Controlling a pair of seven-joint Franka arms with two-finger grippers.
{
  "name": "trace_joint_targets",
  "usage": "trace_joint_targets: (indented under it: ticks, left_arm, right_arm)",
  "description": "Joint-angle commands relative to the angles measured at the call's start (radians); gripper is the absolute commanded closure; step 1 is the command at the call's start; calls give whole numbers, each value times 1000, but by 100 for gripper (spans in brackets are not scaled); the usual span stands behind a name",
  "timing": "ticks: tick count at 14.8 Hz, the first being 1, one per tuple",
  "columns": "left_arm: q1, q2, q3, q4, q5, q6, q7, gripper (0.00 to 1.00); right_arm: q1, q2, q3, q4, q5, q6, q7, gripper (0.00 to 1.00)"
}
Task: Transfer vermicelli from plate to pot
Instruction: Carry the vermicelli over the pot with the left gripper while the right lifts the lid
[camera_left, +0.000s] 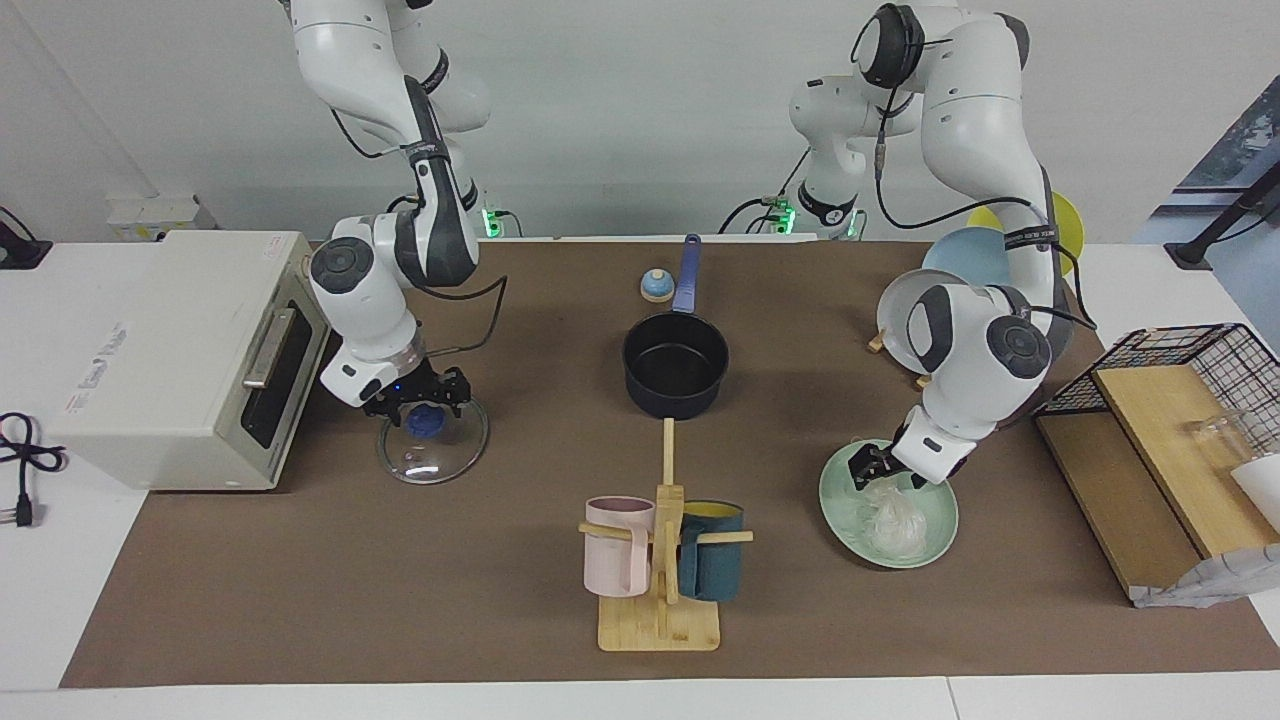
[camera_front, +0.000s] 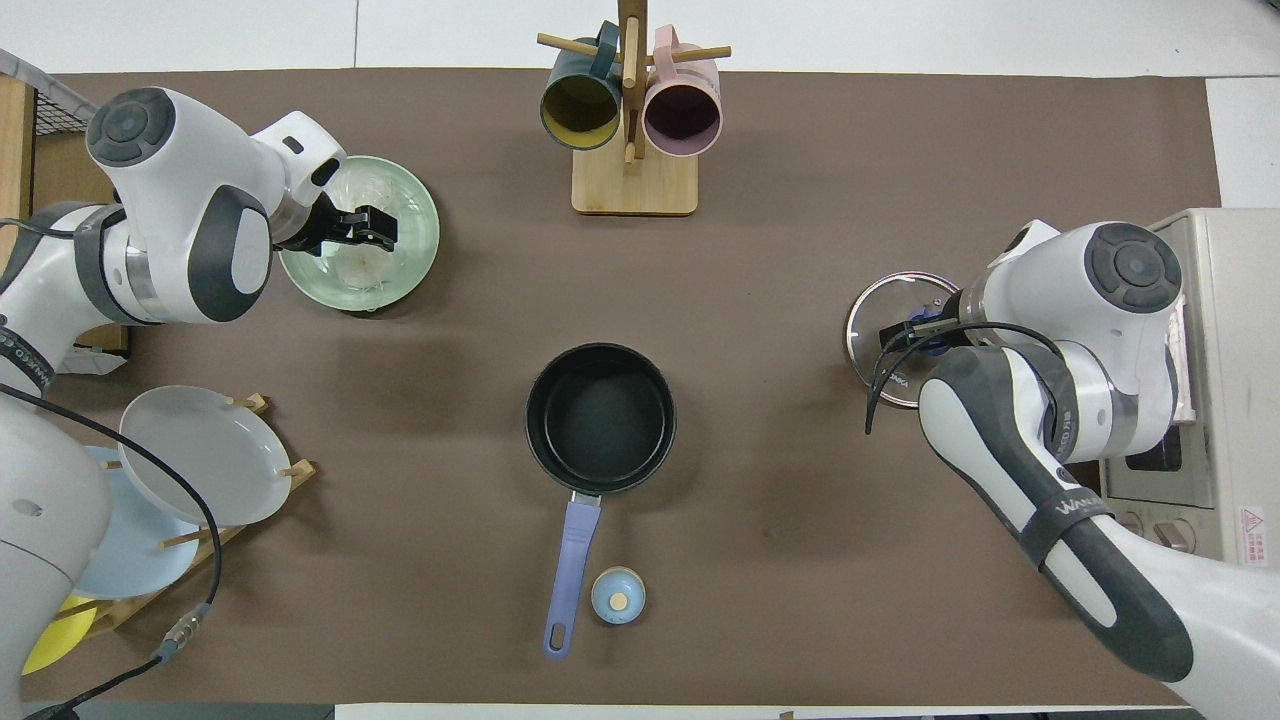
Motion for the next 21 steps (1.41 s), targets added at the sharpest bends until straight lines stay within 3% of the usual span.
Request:
trace_joint_targets:
  ticks: [1,2,3,5,6,8,10,13,15,18,21]
  left_arm:
    - [-13,9,10,7,28,20,10,64]
    - [-12,9,10,8,46,20,23,91]
    - [-10,9,10,8,56,21,30,100]
    - [1,14,8,20,48,14,84,100]
    - [1,14,8,31,44,4,84,100]
    - [1,9,8,74,15,-46,84,100]
    - [10,-18,8,169,-60,-213,76,100]
    - [7,-108,19,272,-211,-504,-70,100]
    - [-16,-214,-7,269,-225,-554,-213,100]
    - [-144,-311,-46,194,-233,-571,-402,100]
    - [-316,-410,-46,-52,-233,-406,-511,100]
  right_arm:
    - [0,-4,1,-8,4,18,-24,19]
    - [0,-4,1,-8,4,18,-25,26]
    - [0,-4,1,-7,4,16,-27,35]
    - [0,-3,1,1,4,4,-28,50]
    - [0,-1,1,13,4,-2,-28,53]
    - [0,6,3,56,2,-52,-30,53]
    - [2,6,12,114,2,-121,-28,53]
    - [0,-10,35,191,2,-226,-24,53]
    - [-3,-21,35,254,4,-324,-27,53]
    - [3,-61,44,327,7,-457,-22,53]
    - [5,-98,70,352,42,-516,2,53]
